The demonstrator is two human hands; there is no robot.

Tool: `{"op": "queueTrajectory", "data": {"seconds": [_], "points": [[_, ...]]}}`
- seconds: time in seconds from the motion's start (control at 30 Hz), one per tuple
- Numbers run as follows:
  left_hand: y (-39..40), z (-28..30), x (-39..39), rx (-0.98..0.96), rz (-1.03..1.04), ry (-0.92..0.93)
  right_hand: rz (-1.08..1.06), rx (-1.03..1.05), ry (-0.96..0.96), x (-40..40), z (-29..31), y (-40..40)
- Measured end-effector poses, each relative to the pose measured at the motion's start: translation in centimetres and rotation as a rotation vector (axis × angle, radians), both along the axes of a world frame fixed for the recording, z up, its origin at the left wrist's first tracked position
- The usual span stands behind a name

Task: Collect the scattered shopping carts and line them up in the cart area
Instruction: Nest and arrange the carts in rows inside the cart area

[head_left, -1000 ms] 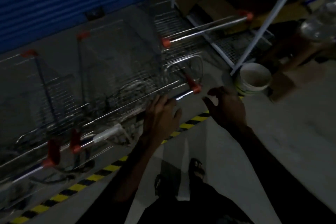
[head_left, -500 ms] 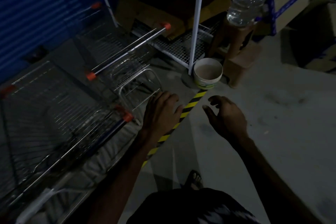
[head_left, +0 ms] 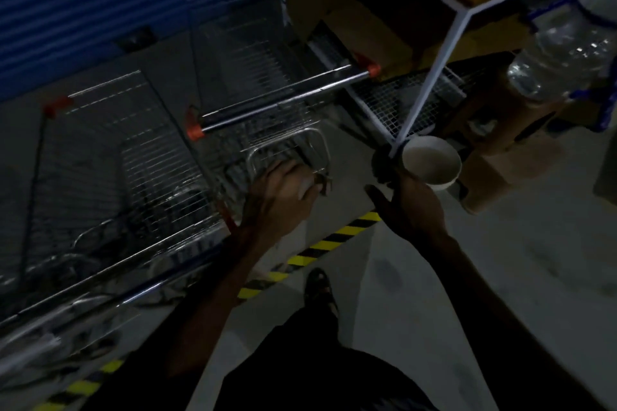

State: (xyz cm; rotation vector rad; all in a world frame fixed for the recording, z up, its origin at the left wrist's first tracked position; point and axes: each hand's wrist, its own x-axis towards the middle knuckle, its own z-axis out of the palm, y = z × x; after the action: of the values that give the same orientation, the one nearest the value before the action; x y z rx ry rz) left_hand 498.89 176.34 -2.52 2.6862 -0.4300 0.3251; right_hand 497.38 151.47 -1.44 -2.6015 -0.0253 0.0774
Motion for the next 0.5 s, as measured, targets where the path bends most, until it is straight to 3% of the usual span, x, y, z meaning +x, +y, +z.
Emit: {"op": "queueTrajectory", "data": {"seconds": [0.17,0.5], "points": [[3.4,0.6,5.9,-0.010,0.140,0.142,0.166,-0.082,-0.014,9.3,0.8,1.9],[7.4,0.8,16.3,0.154,0.337,0.123,0.402,-0.250,-0.130,23.6,2.3,4.2]]}}
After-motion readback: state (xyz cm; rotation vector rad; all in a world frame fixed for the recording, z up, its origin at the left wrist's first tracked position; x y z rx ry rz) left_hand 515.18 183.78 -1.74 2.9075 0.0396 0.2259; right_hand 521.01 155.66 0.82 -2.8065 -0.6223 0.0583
